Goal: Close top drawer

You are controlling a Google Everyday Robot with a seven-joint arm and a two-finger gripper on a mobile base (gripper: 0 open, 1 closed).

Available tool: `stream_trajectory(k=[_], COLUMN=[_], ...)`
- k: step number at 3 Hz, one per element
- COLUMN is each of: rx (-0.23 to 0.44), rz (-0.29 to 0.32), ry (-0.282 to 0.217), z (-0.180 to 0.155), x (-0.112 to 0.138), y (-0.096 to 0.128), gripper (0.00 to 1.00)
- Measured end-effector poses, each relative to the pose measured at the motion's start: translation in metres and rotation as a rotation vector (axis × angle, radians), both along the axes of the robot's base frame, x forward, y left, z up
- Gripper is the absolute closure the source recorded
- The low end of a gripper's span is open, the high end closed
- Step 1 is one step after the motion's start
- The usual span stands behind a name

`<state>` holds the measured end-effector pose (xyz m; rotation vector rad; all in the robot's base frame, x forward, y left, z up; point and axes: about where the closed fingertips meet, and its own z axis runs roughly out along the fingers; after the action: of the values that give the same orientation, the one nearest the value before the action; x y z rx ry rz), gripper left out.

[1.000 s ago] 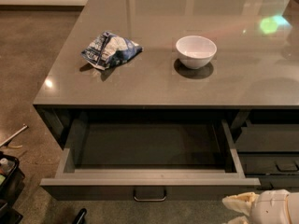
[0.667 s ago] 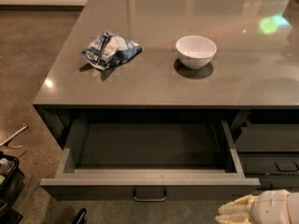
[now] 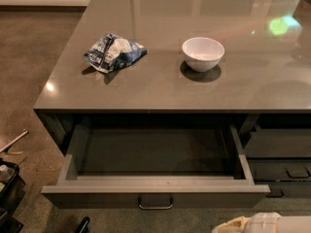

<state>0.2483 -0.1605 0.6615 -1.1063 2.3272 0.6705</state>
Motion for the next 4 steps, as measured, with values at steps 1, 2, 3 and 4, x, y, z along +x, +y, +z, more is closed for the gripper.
stream_trajectory(k=[1, 2, 3, 4], rx=[0.029, 0.038, 0.039, 0.068], rz=[0.008, 0.020, 0.024, 0.043], ry=[-0.042, -0.152, -0.178, -0.244], z=[-0.029, -0.030, -0.029, -0.025], x=[0.035, 0.079, 0.087, 0.116], y=[0.018, 0.040, 0.045, 0.073], gripper=[1.00, 1.00, 1.00, 1.00])
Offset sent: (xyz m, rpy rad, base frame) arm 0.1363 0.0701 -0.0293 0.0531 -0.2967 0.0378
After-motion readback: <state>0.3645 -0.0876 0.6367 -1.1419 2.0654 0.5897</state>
